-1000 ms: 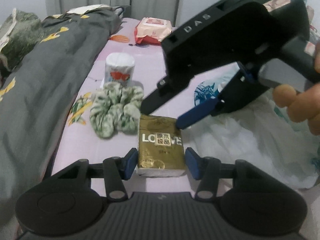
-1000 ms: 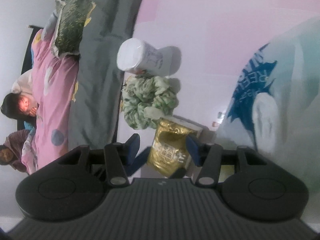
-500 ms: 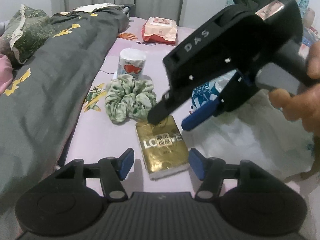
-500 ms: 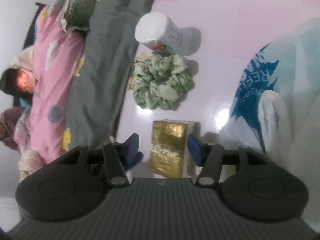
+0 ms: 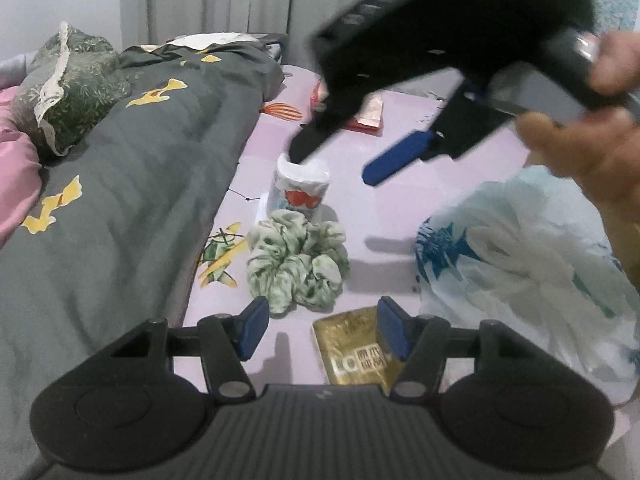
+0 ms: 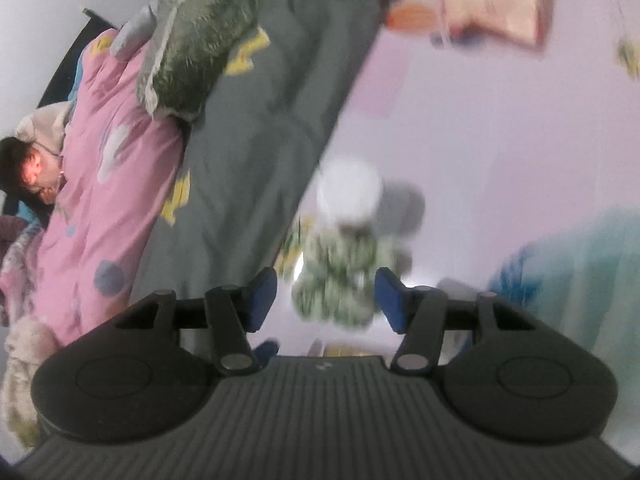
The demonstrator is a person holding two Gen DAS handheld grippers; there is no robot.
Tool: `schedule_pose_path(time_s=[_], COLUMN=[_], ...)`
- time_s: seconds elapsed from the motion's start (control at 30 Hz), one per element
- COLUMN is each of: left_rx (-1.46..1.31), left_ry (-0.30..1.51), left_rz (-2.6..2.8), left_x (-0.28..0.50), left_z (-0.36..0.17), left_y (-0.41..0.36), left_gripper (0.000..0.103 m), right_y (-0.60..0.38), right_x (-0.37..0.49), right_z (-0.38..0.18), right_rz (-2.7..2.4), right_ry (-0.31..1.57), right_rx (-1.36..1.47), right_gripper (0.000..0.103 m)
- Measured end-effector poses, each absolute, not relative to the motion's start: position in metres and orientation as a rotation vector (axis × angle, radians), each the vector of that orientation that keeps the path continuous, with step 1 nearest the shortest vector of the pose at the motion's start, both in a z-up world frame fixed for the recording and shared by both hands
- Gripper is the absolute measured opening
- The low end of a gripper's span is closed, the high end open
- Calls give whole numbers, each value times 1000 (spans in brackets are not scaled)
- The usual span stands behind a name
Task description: Organize soft objects
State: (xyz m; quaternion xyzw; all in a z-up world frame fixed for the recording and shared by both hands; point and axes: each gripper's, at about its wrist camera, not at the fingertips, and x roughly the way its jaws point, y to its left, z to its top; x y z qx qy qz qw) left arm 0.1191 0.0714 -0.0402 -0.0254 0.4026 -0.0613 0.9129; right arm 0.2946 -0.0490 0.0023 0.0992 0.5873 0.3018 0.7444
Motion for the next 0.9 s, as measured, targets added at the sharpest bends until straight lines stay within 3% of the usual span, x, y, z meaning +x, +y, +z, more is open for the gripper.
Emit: schedule_pose_path(time_s=[0.2, 0.3, 0.4, 0.5, 0.67, 0.73, 0.9], left_rx=[-52, -44, -40, -44, -41, -34, -27], left_ry=[848, 844, 833, 829, 823, 824, 825], left_rz=[-115, -106, -105, -104, -111, -114, -121], left_x=[129, 130, 132, 136, 139, 139, 139], left_z=[-49, -49, -48, -48, -45, -45, -44], left_y=[72, 74, 75, 76, 71, 67, 62], left_gripper=[61, 61, 61, 61, 61, 61, 61], right_y=[-2, 0, -16, -43, -74, -82, -97], right_x=[322, 333, 344, 364, 386, 389, 389], right_z=[-20, -35, -36, -55, -77, -70, -50], right_rz=[602, 607, 639, 701, 709, 665, 581], right_ry=[1255, 1278, 1275, 1373, 1483, 1444, 1352], right_rx=[3, -9, 95, 385, 588, 523, 366], right_gripper=[66, 50, 49, 49, 53, 62, 67])
